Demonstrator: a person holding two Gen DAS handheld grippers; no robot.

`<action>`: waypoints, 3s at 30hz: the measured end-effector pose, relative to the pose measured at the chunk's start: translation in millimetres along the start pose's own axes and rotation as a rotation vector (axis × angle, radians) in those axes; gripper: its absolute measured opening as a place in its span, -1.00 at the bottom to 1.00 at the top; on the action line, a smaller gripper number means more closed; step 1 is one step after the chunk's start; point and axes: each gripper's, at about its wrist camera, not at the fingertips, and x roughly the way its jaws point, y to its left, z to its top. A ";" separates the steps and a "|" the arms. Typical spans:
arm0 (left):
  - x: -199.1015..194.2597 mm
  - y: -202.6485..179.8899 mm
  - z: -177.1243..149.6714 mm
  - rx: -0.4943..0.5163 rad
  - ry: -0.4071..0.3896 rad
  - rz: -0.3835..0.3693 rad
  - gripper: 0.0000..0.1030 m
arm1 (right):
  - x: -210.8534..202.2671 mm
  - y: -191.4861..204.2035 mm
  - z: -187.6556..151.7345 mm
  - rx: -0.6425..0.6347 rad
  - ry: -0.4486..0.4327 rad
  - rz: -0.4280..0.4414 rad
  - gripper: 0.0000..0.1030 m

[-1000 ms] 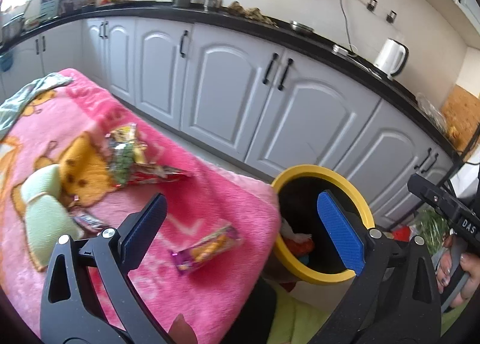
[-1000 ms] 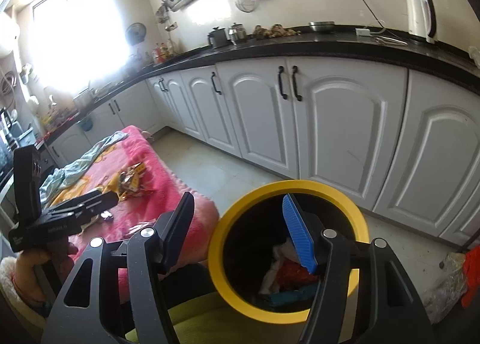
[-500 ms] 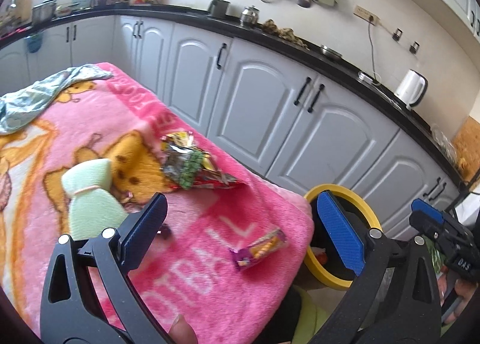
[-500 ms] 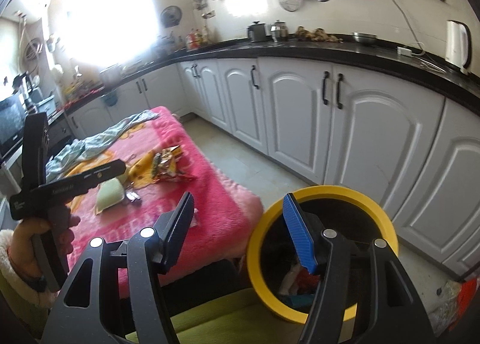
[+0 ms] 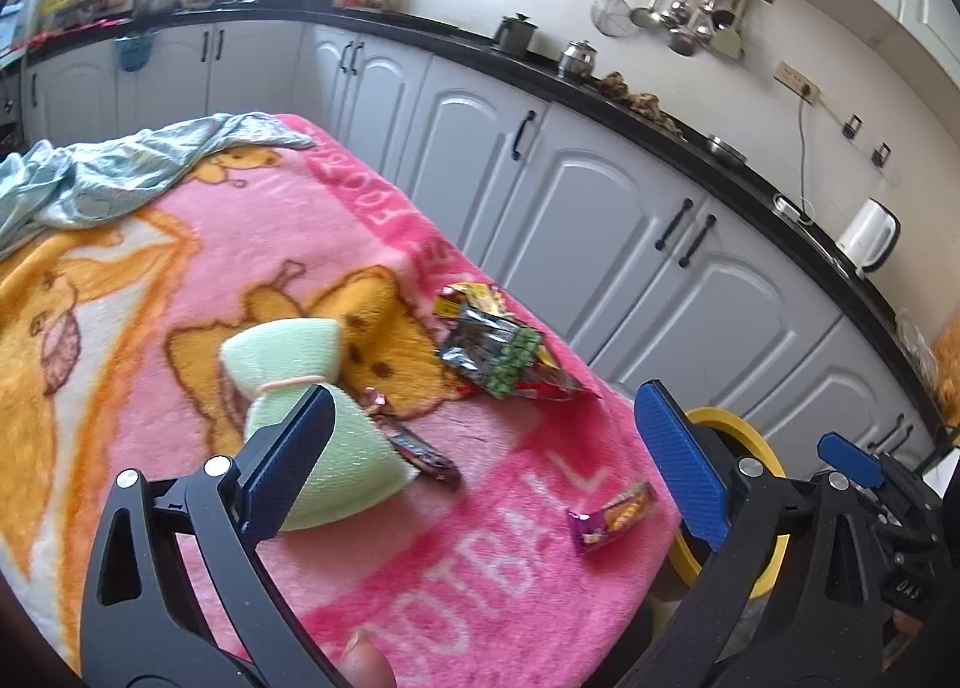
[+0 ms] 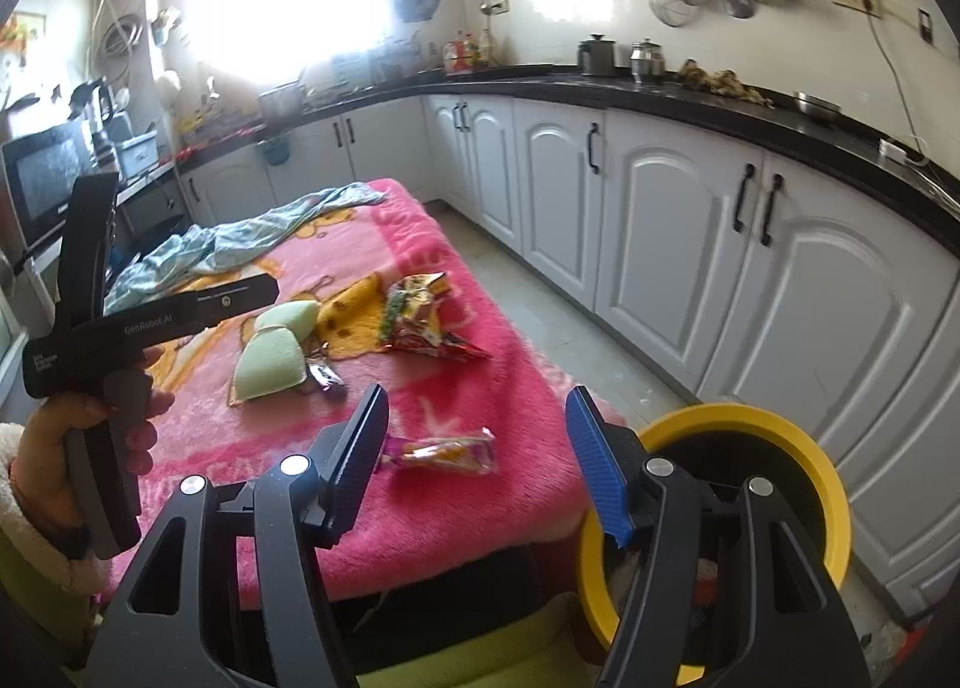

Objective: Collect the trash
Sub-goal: 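Grasp the green mesh sponge with left tool while right tool grasps snack wrappers, then carry the green sponge and snack wrappers with both tools over the bin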

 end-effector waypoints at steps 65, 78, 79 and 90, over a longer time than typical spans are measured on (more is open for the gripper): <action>33.9 95.1 -28.2 -0.176 0.139 0.056 -0.52 | 126.6 41.9 20.6 -0.125 0.161 0.164 -0.77; 0.4 76.5 -27.6 -0.137 0.118 -0.048 -0.62 | 88.9 43.3 22.3 -0.100 0.110 0.209 -0.78; -3.1 73.1 -26.9 -0.127 0.111 -0.051 -0.63 | 87.6 44.4 22.9 -0.101 0.107 0.210 -0.78; -33.9 48.2 -19.7 -0.039 0.041 -0.066 -0.63 | 64.5 49.7 31.8 -0.106 0.054 0.221 -0.79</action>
